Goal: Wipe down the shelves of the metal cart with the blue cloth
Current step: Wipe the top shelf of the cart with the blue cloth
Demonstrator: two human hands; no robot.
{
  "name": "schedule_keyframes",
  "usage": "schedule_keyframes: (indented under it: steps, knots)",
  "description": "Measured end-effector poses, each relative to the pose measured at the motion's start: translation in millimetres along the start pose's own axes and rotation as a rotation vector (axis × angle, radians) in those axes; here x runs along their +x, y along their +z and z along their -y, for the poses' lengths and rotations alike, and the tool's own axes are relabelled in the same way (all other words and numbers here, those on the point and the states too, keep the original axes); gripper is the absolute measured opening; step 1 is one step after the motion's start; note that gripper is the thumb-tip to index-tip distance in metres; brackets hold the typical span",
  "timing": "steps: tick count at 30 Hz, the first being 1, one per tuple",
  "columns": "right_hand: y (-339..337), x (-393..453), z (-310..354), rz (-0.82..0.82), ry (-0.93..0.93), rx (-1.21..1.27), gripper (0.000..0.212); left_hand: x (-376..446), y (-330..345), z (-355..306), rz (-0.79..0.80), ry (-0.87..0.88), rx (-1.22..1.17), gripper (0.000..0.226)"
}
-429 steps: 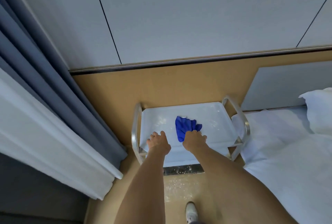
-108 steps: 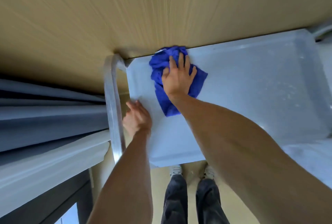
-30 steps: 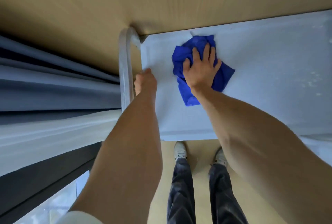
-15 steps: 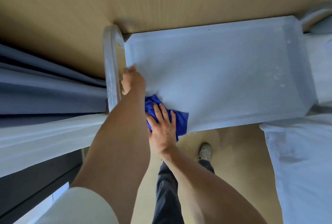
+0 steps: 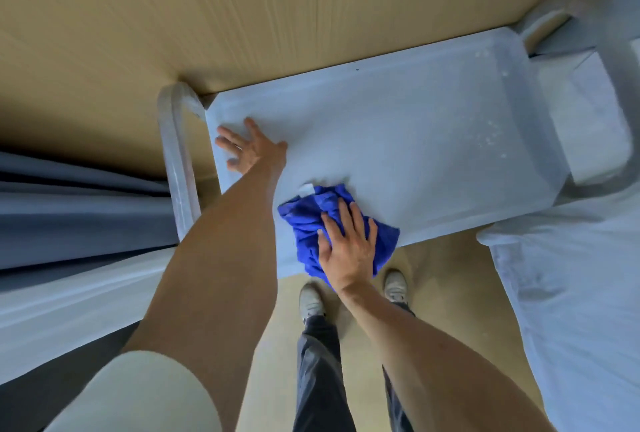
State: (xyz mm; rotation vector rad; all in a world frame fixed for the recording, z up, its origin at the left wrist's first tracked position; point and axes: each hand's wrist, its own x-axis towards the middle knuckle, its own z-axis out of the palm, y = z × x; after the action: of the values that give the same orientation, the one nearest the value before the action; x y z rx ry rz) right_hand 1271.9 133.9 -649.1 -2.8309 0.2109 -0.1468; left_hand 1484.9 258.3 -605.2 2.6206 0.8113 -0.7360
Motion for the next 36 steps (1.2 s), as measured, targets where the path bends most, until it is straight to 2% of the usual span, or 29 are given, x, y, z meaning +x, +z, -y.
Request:
schedule_keyframes:
  steps: [3, 6, 8, 11, 13, 15, 17, 20, 23, 26, 29, 31, 36]
  knots:
    - [-19, 33, -81, -0.073, 0.22, -0.079, 0.033, -5, 3, -9, 0.0, -0.065, 0.013, 0.081]
    - [-36, 57, -129, -0.088, 0.371, -0.088, 0.038, -29, 23, -29, -0.1, -0.139, 0.051, 0.075]
    - [-40, 58, -134, -0.051, 0.374, -0.078, 0.043, -57, 47, -50, -0.141, -0.128, 0.034, 0.078]
    - [-44, 54, -142, 0.007, 0.259, -0.053, 0.051, -89, 76, -81, -0.072, -0.088, -0.039, 0.065]
    - [-46, 58, -164, -0.009, 0.139, -0.034, 0.044, -93, 84, -92, -0.055, -0.103, -0.051, 0.062]
    - [-50, 72, -194, -0.023, 0.145, -0.05, 0.038, -91, 88, -94, -0.059, -0.12, -0.037, 0.062]
    - [-58, 88, -226, -0.061, 0.325, -0.072, 0.038, -90, 91, -97, -0.066, -0.139, -0.026, 0.061]
    - [-76, 117, -277, -0.094, 0.62, -0.029, 0.052, -93, 96, -110, -0.095, -0.194, -0.054, 0.059]
    - [-87, 139, -304, -0.061, 0.738, -0.008, 0.064, -96, 103, -117, -0.185, -0.187, -0.048, 0.057]
    - [-85, 139, -301, -0.065, 0.685, -0.082, 0.066, -95, 113, -116, -0.249, -0.166, -0.025, 0.062]
    - [-84, 144, -297, -0.009, 0.492, -0.125, 0.069, -91, 121, -113, -0.271, -0.158, 0.0, 0.064]
    - [-77, 178, -290, 0.016, 0.383, -0.121, 0.071, -88, 123, -113, -0.28, -0.148, 0.022, 0.064]
    - [-36, 273, -205, 0.058, 0.338, -0.044, 0.073, -81, 129, -110, -0.299, -0.134, 0.02, 0.062]
